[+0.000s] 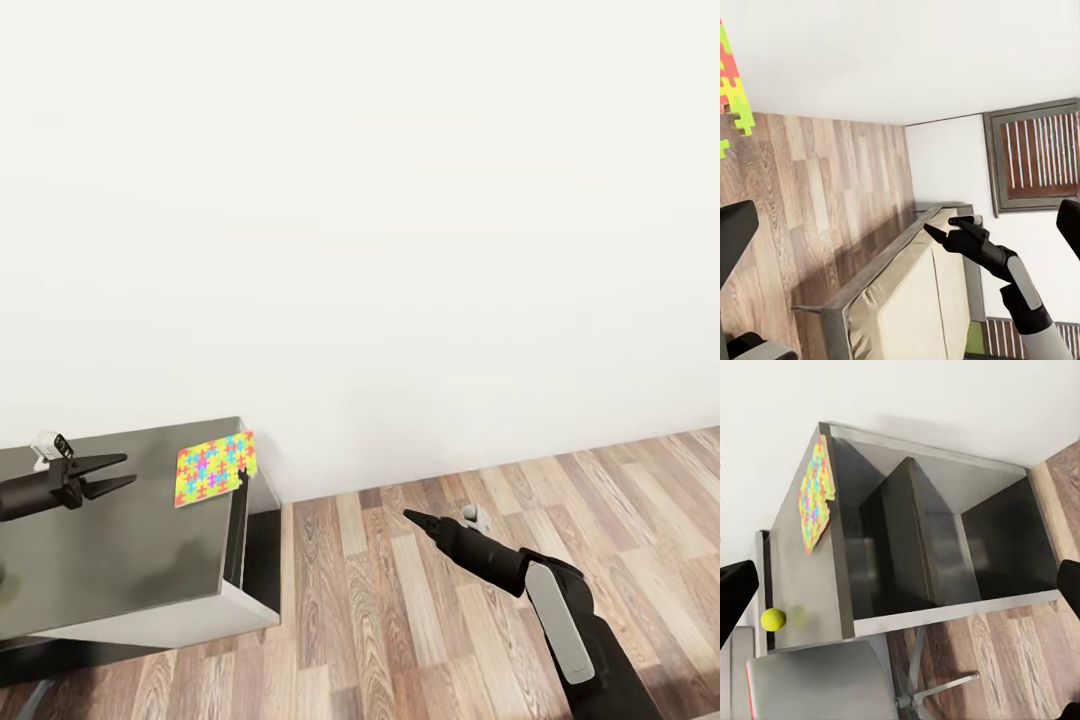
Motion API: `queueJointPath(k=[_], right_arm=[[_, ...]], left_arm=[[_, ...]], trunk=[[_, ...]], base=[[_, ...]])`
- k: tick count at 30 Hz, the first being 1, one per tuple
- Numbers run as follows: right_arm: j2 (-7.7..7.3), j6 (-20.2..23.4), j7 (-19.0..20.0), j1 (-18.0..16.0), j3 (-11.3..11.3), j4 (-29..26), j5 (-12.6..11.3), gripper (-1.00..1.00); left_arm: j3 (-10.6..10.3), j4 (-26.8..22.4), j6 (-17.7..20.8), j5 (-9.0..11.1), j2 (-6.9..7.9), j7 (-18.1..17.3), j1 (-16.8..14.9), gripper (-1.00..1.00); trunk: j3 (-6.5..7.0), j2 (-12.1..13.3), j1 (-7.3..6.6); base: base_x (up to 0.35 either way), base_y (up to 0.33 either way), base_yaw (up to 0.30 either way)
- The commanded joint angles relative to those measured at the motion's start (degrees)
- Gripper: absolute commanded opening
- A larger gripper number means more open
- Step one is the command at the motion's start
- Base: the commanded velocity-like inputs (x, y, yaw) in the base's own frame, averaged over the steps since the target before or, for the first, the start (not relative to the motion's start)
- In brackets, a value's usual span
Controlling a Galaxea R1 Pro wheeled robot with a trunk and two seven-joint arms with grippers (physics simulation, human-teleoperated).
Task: Put all the toys in the child's room - the three board games (two on the bed and one on the table), the two jigsaw puzzles on the table, and the tennis ball on the table - inside the toy box on the table in the child's room.
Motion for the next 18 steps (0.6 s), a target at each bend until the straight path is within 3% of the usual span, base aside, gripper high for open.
queueJointPath(k=[1,18], right_arm=[[0.00,0.16,0.21,-0.04,0.03,-0.03,0.05,1.00],[-0.06,-0.15,0.30,0.37,0.26,-1.96,-0.12,1.00]], left_arm=[[-0.38,0.04,0.61,0.20,0.08,-0.30,-0.07,1.00],[-0.39,0.03,0.61,0.20,0.04,-0.30,-0.07,1.00]], trunk=[[0.00,-0.10,0.04],[1.61,-0.10,0.04]], base=[[0.000,0.000,0.000],[0.000,0.000,0.000]])
